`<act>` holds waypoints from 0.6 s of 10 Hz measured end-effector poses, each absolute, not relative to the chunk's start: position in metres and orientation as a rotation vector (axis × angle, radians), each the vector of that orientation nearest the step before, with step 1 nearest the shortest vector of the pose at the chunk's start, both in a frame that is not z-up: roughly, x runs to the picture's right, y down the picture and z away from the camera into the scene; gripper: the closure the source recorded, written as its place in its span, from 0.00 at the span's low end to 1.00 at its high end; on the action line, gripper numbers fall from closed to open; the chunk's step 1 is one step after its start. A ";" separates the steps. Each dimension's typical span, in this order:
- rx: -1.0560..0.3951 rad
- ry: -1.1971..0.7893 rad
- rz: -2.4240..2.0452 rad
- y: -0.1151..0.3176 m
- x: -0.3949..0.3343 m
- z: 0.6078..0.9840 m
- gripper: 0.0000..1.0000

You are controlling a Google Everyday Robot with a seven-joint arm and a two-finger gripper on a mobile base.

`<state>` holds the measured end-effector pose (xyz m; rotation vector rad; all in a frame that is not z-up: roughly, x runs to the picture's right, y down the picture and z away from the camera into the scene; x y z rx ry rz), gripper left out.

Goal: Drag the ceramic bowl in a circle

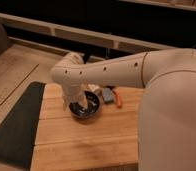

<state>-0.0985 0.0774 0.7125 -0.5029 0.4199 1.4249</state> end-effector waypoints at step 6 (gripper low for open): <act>-0.272 0.175 1.349 -0.009 -0.056 0.716 0.35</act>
